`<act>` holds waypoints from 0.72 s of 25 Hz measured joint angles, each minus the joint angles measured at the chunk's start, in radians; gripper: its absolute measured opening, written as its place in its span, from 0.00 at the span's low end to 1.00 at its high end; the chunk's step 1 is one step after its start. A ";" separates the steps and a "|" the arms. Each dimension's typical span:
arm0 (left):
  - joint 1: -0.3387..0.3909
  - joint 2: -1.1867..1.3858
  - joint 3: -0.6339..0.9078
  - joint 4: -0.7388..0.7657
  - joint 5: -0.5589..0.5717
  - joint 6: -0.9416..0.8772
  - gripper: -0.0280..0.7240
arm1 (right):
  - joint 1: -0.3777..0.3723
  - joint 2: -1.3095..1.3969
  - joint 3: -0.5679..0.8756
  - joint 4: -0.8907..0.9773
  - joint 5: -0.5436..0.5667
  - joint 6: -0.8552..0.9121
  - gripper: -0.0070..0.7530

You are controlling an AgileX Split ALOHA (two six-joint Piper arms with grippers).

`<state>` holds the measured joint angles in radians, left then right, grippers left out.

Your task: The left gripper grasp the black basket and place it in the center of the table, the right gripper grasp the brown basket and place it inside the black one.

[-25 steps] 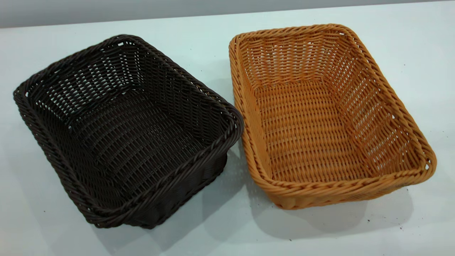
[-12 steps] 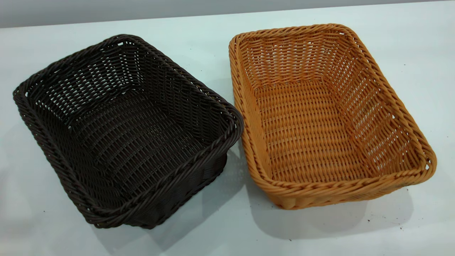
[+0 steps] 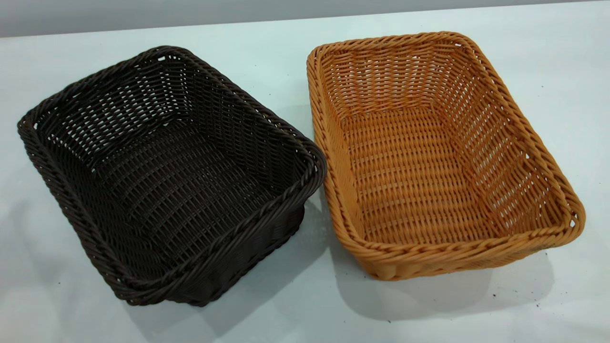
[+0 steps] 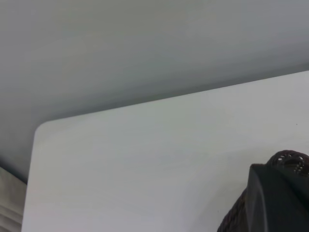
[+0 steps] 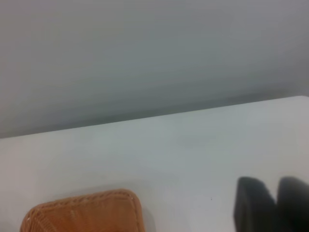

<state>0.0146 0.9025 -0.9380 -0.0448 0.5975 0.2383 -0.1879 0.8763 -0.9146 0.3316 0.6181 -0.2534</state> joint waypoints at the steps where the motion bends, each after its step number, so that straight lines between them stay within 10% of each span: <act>1: 0.000 0.000 0.000 0.000 -0.002 0.000 0.05 | 0.000 0.000 0.000 0.000 0.000 0.000 0.23; 10: 0.000 0.000 0.000 -0.012 -0.011 -0.008 0.52 | 0.000 0.000 0.000 0.001 0.008 0.002 0.67; 18: 0.000 0.002 0.000 -0.130 -0.015 -0.009 0.73 | 0.000 0.005 0.000 0.082 -0.001 0.002 0.73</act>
<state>0.0146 0.9045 -0.9380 -0.1750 0.5823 0.2298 -0.1879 0.8811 -0.9146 0.4136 0.6171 -0.2510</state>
